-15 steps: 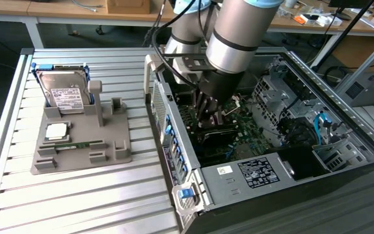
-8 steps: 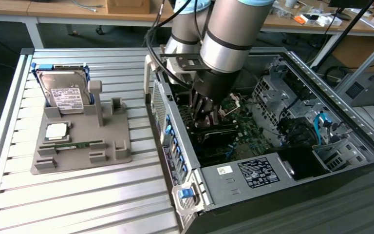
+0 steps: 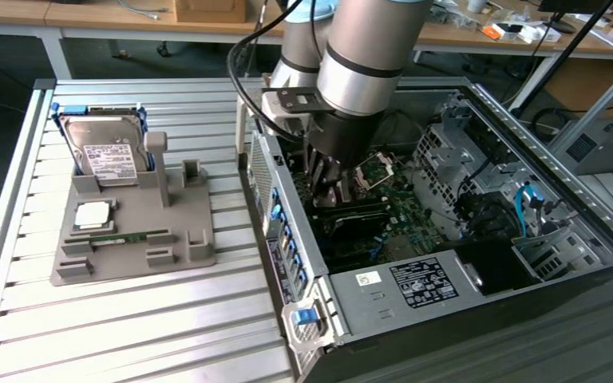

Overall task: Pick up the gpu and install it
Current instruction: 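Press down on the gpu until it lock into place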

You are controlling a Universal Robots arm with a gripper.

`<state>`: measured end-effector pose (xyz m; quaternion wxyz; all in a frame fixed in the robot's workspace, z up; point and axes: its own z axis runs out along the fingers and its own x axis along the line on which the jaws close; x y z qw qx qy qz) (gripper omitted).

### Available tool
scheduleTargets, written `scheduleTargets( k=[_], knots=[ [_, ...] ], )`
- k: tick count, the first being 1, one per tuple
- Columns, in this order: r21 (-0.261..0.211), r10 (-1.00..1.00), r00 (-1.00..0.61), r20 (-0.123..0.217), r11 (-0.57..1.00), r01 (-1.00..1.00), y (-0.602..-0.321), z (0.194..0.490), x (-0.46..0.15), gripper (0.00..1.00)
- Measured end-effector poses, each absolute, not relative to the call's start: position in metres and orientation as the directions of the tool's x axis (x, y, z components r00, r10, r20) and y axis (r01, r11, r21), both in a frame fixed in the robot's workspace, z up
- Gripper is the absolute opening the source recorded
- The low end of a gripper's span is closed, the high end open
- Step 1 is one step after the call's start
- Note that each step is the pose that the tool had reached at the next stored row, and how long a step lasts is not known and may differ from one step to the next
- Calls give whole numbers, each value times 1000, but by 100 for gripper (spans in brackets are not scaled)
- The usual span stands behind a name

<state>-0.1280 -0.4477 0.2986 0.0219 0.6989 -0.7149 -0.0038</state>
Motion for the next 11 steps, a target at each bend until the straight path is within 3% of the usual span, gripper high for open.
scheduleTargets(
  k=[11],
  knots=[
    [31, -999, -21, 26, 22, -999, -448, 299, -137, 11]
  ],
)
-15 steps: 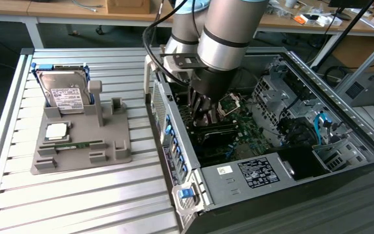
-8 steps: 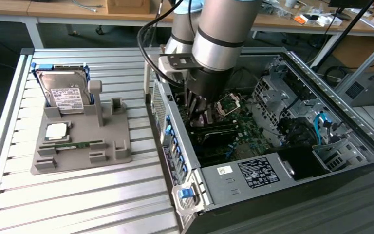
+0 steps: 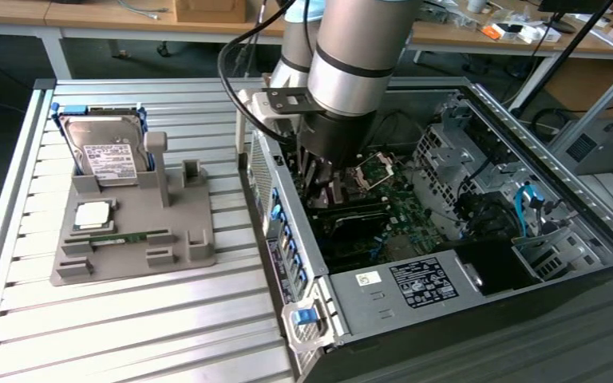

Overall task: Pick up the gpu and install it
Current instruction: 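Press down on the gpu until it lock into place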

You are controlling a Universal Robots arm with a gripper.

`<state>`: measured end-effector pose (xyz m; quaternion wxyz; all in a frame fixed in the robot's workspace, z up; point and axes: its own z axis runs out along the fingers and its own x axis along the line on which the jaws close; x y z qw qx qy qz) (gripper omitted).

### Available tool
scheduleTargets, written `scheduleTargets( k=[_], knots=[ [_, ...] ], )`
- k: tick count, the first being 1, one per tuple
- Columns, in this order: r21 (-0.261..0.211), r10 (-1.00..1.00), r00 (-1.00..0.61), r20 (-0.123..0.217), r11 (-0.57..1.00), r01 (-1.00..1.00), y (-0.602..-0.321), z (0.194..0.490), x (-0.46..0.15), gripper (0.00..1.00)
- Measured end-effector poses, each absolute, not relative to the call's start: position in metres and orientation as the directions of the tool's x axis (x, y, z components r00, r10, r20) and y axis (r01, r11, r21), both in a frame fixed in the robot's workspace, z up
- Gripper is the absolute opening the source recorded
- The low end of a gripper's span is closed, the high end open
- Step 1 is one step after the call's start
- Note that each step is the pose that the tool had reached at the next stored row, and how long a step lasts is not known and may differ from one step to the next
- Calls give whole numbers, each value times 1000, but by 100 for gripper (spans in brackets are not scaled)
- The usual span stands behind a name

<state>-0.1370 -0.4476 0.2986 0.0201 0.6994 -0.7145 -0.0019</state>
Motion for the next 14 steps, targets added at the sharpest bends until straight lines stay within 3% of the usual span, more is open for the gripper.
scheduleTargets(
  k=[14],
  knots=[
    [30, -999, -21, 26, 22, -999, -448, 299, -142, 11]
  ],
)
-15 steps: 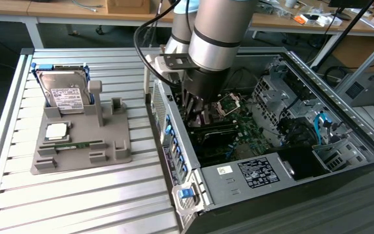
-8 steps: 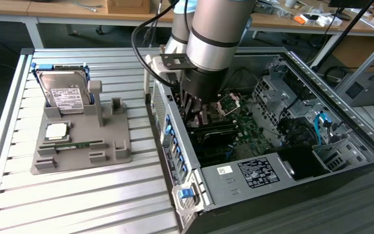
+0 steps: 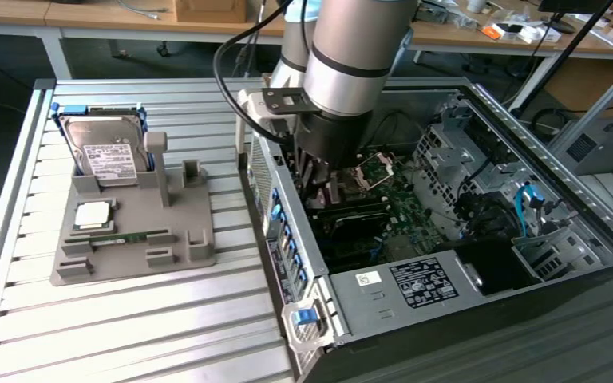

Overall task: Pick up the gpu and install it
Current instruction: 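Press down on the gpu until it lock into place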

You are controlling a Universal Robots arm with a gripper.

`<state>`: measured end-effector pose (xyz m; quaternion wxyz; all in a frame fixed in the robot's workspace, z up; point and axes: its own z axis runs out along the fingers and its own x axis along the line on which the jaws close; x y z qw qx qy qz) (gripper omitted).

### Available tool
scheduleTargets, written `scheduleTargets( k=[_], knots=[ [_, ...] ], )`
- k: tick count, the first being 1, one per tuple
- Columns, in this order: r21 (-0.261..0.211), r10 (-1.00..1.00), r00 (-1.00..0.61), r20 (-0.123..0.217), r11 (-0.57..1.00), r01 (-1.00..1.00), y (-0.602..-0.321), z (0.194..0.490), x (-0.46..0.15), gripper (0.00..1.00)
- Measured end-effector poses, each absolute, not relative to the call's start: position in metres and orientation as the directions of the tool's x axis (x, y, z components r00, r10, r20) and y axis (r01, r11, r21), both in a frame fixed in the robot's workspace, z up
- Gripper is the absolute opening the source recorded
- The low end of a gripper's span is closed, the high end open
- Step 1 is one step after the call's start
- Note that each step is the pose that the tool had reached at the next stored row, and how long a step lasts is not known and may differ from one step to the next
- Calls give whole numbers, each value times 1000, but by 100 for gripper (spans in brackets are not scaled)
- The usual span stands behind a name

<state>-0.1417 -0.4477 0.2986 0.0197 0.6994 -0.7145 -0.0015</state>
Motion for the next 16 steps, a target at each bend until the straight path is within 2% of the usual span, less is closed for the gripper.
scheduleTargets(
  k=[16],
  knots=[
    [27, -999, -21, 26, 22, -999, -448, 299, -148, 11]
  ],
)
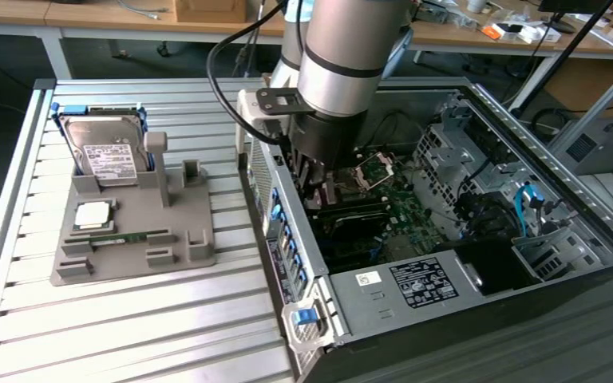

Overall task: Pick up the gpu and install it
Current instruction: 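Press down on the gpu until it lock into place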

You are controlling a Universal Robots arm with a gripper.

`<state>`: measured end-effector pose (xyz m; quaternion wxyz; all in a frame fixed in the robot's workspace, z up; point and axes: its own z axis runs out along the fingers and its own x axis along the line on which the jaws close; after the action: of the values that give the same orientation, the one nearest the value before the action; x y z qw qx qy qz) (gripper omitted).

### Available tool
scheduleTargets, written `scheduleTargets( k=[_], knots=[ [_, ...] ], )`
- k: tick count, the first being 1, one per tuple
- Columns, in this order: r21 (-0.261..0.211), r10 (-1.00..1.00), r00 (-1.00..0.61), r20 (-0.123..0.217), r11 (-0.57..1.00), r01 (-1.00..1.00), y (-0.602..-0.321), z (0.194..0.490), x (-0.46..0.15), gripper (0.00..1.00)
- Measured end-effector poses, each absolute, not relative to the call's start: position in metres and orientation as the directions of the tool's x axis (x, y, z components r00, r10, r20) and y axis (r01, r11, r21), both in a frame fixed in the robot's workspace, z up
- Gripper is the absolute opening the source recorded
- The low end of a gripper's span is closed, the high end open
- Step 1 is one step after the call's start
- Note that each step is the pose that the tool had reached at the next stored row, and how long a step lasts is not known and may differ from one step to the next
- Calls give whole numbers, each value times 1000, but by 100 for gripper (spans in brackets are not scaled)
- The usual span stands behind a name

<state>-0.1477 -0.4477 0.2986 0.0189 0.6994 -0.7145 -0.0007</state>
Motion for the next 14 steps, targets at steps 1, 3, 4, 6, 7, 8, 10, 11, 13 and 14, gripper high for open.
scheduleTargets(
  k=[1, 3, 4, 6, 7, 8, 10, 11, 13, 14],
  knots=[
    [27, -999, -21, 26, 22, -999, -448, 299, -148, 11],
    [27, -999, -21, 26, 22, -999, -448, 299, -148, 11],
    [27, -999, -21, 26, 22, -999, -448, 299, -148, 11],
    [27, -999, -21, 26, 22, -999, -448, 299, -147, 11],
    [28, -999, -21, 26, 22, -999, -448, 299, -147, 11],
    [28, -999, -21, 26, 22, -999, -448, 299, -147, 11],
    [27, -999, -21, 26, 22, -999, -448, 299, -146, 11],
    [27, -999, -21, 26, 22, -999, -448, 299, -146, 11],
    [27, -999, -21, 26, 22, -999, -448, 299, -146, 11],
    [27, -999, -21, 26, 22, -999, -448, 299, -146, 11]
  ],
)
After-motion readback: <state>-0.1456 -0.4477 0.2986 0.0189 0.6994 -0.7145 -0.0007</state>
